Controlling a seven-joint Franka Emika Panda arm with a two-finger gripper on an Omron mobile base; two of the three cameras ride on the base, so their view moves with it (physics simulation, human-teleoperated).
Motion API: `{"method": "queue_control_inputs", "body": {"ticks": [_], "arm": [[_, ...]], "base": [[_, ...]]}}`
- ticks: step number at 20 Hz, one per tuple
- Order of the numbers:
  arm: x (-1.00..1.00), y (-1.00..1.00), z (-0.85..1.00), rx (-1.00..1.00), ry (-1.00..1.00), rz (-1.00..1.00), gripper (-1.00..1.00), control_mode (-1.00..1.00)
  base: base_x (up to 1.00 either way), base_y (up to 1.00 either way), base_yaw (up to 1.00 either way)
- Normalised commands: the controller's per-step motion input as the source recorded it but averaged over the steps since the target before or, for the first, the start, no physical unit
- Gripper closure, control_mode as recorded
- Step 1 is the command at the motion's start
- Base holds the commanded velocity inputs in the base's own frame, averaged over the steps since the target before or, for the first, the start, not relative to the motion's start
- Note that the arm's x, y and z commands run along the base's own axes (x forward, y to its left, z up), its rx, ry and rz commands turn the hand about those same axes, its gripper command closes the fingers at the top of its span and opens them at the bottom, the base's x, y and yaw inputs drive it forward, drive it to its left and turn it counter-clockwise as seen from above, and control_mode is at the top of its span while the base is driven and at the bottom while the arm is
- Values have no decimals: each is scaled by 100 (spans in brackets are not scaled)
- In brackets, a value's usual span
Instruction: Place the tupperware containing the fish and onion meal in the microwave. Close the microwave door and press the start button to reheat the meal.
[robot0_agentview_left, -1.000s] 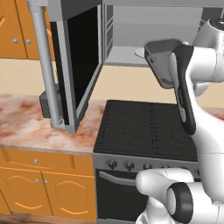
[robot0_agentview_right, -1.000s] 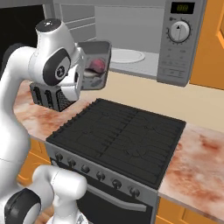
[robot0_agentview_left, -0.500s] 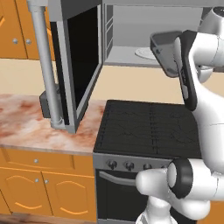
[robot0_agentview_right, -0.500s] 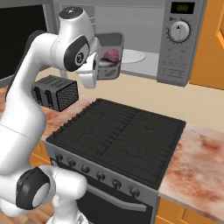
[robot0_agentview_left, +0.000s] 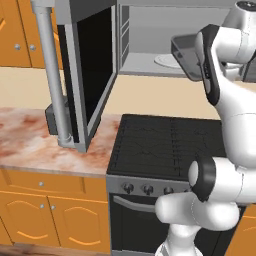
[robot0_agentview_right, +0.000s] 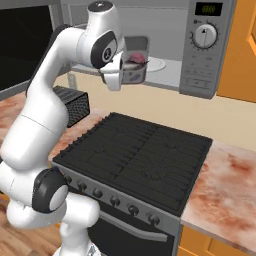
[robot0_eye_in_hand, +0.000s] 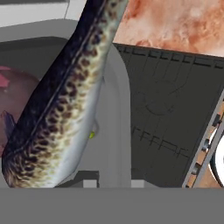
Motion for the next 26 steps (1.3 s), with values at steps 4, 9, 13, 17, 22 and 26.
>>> {"method": "queue_control_inputs", "body": {"ticks": [4, 9, 13, 17, 22, 26], "arm": [[50, -7, -27, 0, -7, 0, 100, -100], [63, -2, -30, 0, -3, 0, 100, -100], [73, -1, -13, 0, 0, 0, 100, -100], [75, 0, 0, 0, 1, 0, 100, -100], [72, 0, 0, 0, 3, 0, 100, -100], [71, -2, 0, 0, 1, 0, 100, -100]], "base": [[0, 0, 0], [0, 0, 0], [0, 0, 0], [0, 0, 0], [0, 0, 0], [0, 0, 0]]}}
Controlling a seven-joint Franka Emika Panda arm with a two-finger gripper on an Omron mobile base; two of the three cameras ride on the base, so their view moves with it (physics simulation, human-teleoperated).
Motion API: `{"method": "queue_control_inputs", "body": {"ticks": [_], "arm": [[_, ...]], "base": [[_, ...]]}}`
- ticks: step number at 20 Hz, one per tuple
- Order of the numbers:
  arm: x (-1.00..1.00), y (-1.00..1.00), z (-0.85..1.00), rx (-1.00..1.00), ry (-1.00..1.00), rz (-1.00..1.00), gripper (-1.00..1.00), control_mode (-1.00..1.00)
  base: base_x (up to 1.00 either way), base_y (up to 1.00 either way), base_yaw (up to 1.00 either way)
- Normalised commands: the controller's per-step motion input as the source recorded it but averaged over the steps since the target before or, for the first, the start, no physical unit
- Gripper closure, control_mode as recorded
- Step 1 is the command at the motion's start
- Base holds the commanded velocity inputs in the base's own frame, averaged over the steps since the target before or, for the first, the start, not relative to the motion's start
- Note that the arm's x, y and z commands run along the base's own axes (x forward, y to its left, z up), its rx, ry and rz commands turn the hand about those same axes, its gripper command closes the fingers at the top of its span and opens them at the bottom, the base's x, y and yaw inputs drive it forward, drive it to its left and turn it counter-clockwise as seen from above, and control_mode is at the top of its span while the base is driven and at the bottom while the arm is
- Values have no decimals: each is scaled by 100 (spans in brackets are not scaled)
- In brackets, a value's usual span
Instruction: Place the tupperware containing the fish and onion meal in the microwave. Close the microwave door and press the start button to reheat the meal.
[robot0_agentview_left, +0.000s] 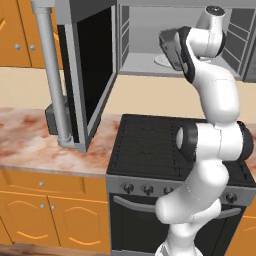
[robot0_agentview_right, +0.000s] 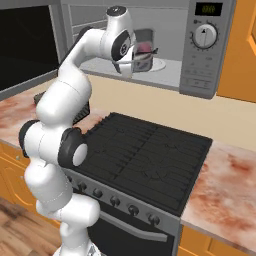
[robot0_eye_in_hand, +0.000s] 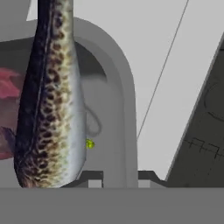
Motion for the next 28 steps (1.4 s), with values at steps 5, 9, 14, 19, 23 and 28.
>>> {"method": "queue_control_inputs", "body": {"ticks": [5, 9, 14, 19, 23, 28], "arm": [[72, -1, 0, 0, 0, 0, 100, -100], [69, -4, -6, 0, 0, 0, 100, -100], [68, -2, -7, 0, 0, 0, -100, -100], [25, 0, -28, -7, -3, -2, -100, -100], [-4, 0, -48, -19, -29, -7, -100, -100], [-21, 5, -25, -23, -44, -4, -100, -100]], "base": [[0, 0, 0], [0, 0, 0], [0, 0, 0], [0, 0, 0], [0, 0, 0], [0, 0, 0]]}}
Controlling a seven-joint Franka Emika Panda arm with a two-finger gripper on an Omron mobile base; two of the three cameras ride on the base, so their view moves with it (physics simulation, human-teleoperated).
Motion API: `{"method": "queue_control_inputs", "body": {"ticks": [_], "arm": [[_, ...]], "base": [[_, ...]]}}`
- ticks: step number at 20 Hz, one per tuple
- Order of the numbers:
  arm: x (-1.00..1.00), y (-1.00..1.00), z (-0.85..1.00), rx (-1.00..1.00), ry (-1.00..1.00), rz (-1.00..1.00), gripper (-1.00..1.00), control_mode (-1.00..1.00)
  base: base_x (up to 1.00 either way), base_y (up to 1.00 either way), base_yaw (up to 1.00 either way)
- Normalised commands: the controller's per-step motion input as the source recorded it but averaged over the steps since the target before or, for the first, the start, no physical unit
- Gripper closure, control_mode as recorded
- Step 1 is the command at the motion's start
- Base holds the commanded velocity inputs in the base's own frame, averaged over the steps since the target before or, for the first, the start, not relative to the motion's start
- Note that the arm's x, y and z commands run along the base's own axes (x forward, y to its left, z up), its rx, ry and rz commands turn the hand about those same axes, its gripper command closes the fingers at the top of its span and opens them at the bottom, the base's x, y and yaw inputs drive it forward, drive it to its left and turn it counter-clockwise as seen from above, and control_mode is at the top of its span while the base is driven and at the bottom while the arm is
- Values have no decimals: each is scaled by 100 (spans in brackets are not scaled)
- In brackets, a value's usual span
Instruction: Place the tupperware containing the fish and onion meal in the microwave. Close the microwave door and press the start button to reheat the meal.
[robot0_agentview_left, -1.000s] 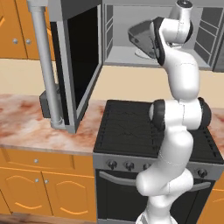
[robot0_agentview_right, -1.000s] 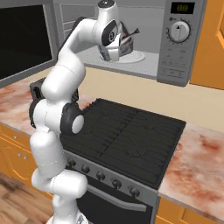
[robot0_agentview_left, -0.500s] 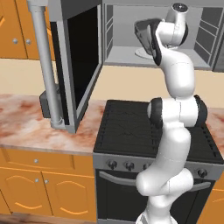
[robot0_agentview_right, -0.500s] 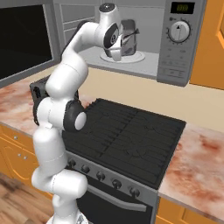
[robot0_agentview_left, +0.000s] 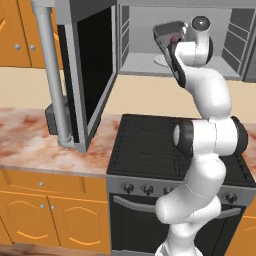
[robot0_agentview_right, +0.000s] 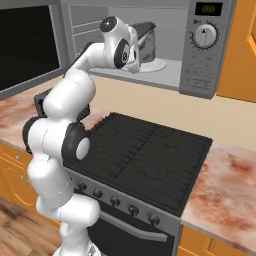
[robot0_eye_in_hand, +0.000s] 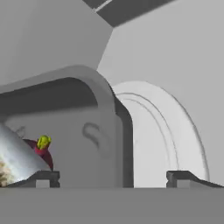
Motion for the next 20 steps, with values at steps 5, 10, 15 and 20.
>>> {"method": "queue_control_inputs", "body": {"ticks": [5, 10, 15, 20], "arm": [[-60, 10, 1, -16, -21, 0, -100, -100], [-64, 6, 14, -11, -3, 0, -100, -100], [-48, 19, 20, -11, 0, 0, -100, -100], [-9, 26, 54, -12, -2, 0, -100, -100]], "base": [[0, 0, 0], [0, 0, 0], [0, 0, 0], [0, 0, 0]]}}
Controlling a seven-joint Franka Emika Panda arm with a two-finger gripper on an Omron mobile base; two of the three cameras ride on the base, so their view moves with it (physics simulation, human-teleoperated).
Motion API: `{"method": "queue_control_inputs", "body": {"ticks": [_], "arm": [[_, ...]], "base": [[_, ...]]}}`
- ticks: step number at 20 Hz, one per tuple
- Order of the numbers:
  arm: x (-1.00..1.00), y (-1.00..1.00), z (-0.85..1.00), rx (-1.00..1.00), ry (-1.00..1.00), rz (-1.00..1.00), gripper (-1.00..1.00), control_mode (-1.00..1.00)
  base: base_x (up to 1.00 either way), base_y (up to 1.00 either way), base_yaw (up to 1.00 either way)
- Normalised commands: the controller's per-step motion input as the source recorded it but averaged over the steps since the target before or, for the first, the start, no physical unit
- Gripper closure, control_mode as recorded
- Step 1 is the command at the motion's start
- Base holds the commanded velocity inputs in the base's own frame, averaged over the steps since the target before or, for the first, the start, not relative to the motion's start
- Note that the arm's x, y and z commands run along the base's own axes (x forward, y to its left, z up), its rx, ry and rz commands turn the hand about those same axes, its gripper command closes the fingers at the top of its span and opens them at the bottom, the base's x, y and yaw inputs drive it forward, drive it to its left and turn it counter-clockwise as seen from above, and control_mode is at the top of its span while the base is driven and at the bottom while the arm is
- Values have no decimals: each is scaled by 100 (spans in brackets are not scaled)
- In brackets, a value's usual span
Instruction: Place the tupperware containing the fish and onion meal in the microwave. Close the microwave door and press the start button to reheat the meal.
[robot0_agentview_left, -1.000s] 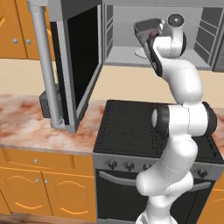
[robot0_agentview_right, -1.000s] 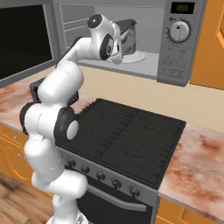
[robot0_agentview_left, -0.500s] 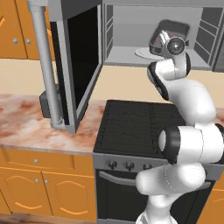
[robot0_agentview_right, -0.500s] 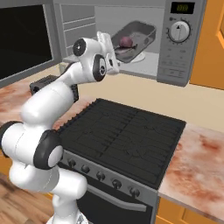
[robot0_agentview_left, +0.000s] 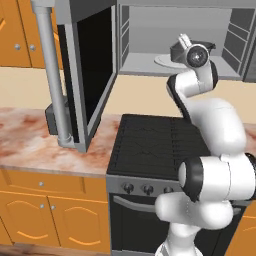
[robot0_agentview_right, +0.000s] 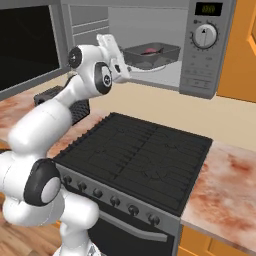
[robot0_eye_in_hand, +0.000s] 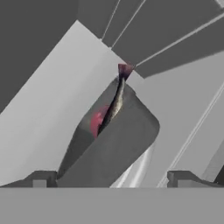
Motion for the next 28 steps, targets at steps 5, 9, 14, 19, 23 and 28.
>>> {"method": "queue_control_inputs", "body": {"ticks": [5, 9, 14, 19, 23, 28], "arm": [[-57, 47, 44, -16, -7, 1, -100, -100], [-94, 39, 45, -2, -1, 5, -100, -100], [-100, 22, 36, 0, 3, 13, -100, -100], [-100, 7, 30, -14, 9, 30, -100, -100], [-100, 6, 11, -38, 5, 50, -100, -100], [-100, 34, 13, -62, 10, 50, -100, -100]], "base": [[0, 0, 0], [0, 0, 0], [0, 0, 0], [0, 0, 0], [0, 0, 0], [0, 0, 0]]}}
